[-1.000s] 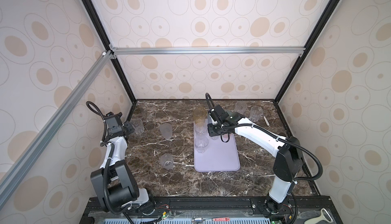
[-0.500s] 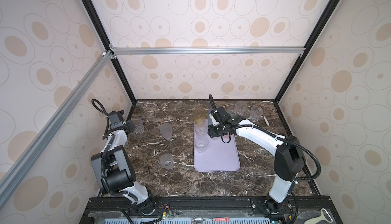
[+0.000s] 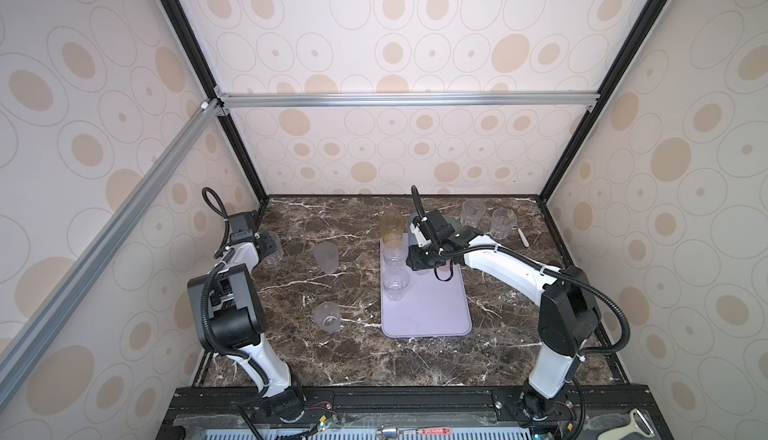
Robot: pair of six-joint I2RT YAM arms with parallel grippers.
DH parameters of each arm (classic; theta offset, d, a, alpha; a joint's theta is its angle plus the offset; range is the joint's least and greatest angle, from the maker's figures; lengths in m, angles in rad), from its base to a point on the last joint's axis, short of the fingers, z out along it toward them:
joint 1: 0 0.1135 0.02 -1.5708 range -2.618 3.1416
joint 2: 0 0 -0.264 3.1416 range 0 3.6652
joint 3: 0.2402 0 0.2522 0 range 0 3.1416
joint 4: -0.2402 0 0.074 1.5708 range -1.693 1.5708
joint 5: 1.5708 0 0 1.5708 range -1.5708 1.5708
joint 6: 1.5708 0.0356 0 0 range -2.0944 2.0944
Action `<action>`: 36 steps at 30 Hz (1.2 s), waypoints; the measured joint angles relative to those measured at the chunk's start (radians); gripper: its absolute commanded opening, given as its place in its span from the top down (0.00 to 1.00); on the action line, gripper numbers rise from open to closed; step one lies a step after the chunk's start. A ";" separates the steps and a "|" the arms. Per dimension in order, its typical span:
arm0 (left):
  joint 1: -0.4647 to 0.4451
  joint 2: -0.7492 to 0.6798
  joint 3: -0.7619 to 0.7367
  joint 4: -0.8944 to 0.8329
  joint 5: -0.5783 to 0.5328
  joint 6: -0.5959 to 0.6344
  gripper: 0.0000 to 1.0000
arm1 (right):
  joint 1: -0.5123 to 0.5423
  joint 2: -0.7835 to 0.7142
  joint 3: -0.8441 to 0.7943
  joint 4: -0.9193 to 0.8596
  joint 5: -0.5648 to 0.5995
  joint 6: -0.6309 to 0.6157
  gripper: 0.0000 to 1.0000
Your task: Place the glasses into the tray
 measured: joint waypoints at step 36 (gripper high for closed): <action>-0.055 -0.075 0.019 -0.085 0.010 -0.004 1.00 | 0.024 -0.002 0.026 -0.013 -0.023 0.043 0.63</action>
